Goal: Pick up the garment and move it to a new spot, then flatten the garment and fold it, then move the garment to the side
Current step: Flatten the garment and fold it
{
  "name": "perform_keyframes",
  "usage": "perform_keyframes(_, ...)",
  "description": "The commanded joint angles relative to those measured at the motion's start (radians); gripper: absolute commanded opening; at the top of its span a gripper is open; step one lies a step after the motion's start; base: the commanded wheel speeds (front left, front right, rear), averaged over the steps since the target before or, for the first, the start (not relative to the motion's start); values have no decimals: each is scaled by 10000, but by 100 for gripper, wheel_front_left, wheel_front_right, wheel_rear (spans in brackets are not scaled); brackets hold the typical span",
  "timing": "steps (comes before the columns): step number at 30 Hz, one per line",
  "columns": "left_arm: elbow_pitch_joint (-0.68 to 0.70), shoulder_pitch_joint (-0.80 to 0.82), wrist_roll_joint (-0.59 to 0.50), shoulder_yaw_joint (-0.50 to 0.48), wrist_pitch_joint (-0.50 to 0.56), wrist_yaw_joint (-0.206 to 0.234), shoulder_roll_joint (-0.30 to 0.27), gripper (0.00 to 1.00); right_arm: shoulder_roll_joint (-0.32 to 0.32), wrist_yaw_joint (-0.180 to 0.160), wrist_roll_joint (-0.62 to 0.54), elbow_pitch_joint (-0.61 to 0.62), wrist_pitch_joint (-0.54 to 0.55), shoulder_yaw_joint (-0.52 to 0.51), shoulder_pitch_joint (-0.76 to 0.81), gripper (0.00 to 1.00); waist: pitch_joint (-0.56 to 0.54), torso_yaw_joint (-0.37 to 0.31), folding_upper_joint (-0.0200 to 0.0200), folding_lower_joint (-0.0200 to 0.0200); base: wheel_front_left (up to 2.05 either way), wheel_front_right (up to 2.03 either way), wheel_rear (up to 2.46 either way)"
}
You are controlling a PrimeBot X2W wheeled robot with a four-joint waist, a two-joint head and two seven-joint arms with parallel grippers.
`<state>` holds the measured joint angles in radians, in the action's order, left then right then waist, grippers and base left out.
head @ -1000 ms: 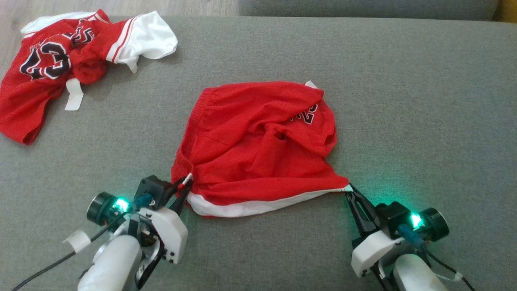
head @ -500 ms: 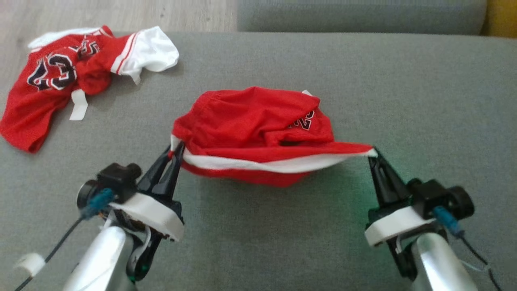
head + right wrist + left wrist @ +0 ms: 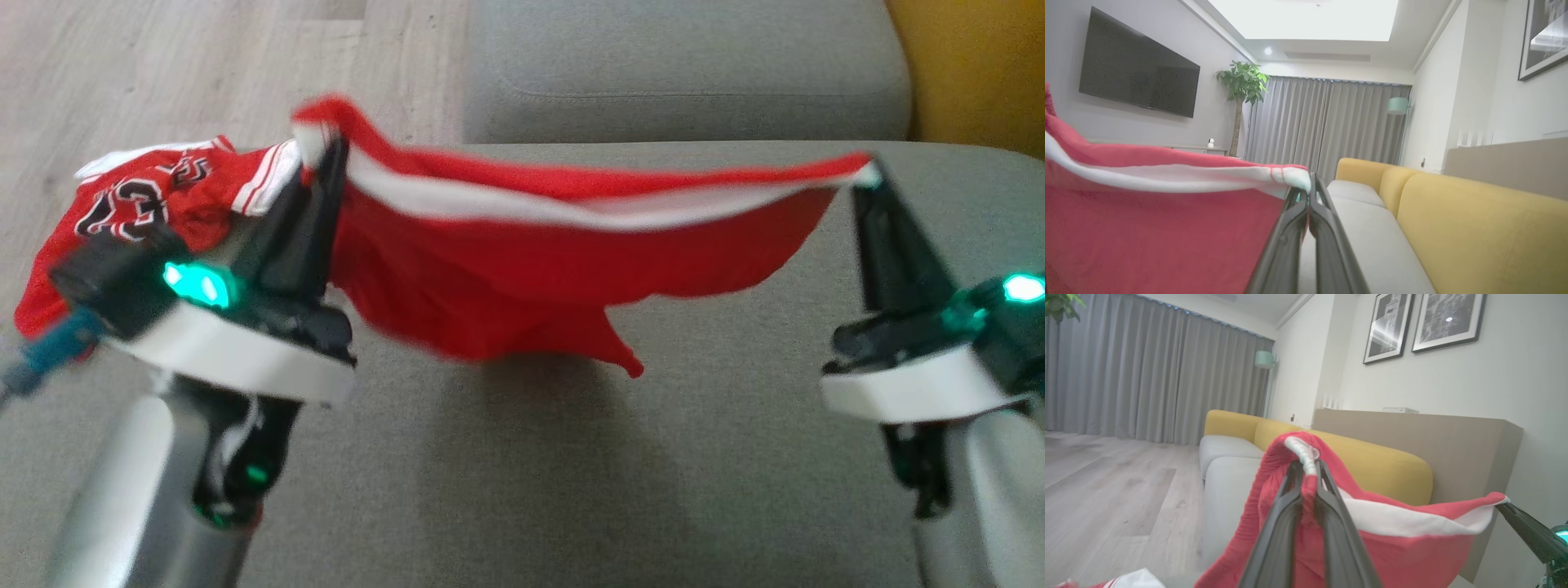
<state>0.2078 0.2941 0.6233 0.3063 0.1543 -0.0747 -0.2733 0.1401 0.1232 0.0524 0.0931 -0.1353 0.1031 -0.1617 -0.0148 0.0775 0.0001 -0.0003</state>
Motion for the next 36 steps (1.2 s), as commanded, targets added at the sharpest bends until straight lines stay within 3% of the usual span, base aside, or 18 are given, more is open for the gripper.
perform_keyframes(1,614,959,145,-546,223,90,-263,0,159,75,72,650,176,59,-684,0,-63,-97,-1,3,0,0,0)
perform_keyframes(7,1131,2293,576,-507,1744,352,-460,0,289,75,285,1963,1520,-116,-1206,0,386,-406,-1,3,0,0,0)
perform_keyframes(12,136,3515,478,-389,2179,281,-520,0,662,75,508,782,1938,230,-2764,0,1449,-777,-1,3,0,0,0)
perform_keyframes(17,-1209,5565,63,-266,1948,30,-375,0,1033,75,132,-962,1382,259,-5532,0,2587,-1159,-1,3,0,0,0)
perform_keyframes(24,-2851,7811,-235,-351,516,-175,298,0,528,75,-626,-2032,616,-250,-8183,0,3606,-1557,-1,3,0,0,0)
perform_keyframes(29,-3776,7376,-105,-38,-129,-330,561,0,168,75,-774,-2603,320,-199,-7672,0,4210,-1686,-1,3,0,0,0)
perform_keyframes(36,-4591,4823,42,553,-1573,-462,707,0,-440,75,-627,-3643,-485,-126,-5249,0,4179,-1667,-1,3,0,0,0)
